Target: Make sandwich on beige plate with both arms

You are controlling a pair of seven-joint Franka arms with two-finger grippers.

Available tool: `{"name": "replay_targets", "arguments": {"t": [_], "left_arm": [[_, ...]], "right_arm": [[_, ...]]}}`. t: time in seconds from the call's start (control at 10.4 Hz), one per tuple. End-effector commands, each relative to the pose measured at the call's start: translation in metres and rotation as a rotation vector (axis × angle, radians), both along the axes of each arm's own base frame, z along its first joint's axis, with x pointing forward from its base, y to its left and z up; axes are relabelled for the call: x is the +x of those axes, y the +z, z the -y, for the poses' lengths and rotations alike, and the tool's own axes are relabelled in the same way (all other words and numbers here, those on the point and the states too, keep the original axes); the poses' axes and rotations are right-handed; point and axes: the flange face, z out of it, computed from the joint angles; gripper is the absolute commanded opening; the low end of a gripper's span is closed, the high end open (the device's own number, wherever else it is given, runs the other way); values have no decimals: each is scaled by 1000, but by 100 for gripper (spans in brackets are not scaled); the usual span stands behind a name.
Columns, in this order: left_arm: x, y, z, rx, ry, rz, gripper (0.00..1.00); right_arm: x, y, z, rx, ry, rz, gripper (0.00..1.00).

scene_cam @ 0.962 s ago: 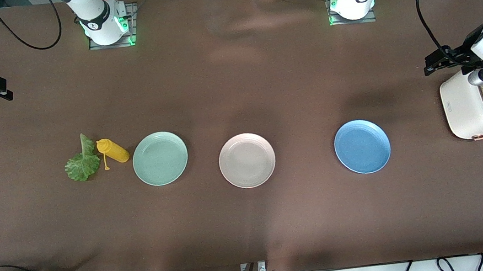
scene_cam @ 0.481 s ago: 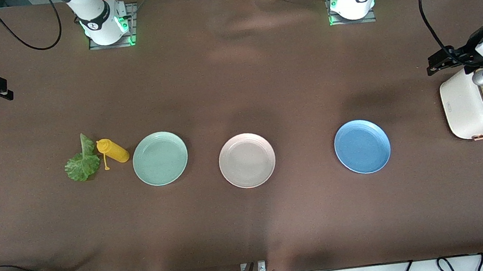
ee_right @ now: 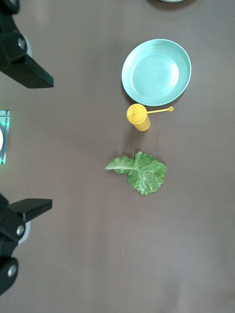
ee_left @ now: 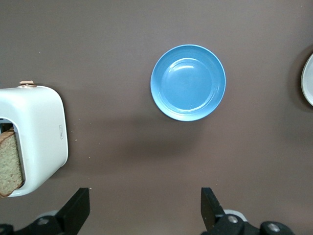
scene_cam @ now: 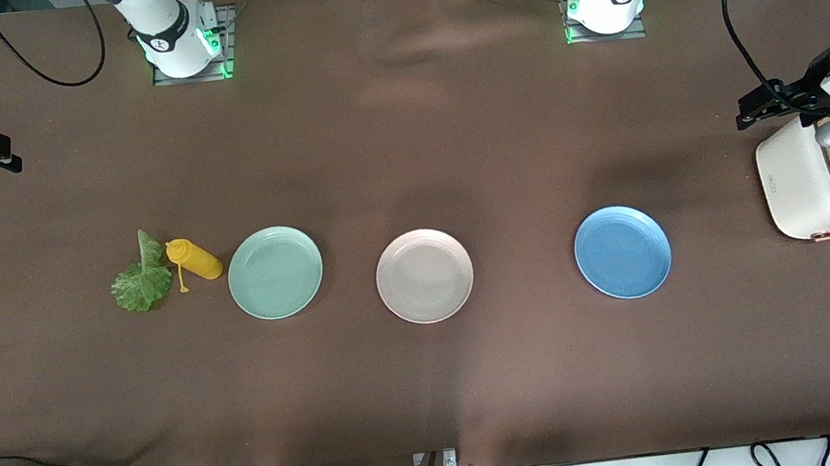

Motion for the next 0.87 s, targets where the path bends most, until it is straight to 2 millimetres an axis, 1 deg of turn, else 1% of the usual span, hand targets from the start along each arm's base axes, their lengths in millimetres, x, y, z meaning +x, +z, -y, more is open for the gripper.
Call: {"name": "replay_targets", "arguments": {"t": [0.0, 0.77], "left_arm": [[-3, 1, -3, 17, -16, 4, 100], [-4, 2, -3, 31, -23, 2, 100]], "right_arm": [[0, 6, 2, 5, -9, -4, 100], [0, 5, 1, 5, -9, -4, 100]]}}
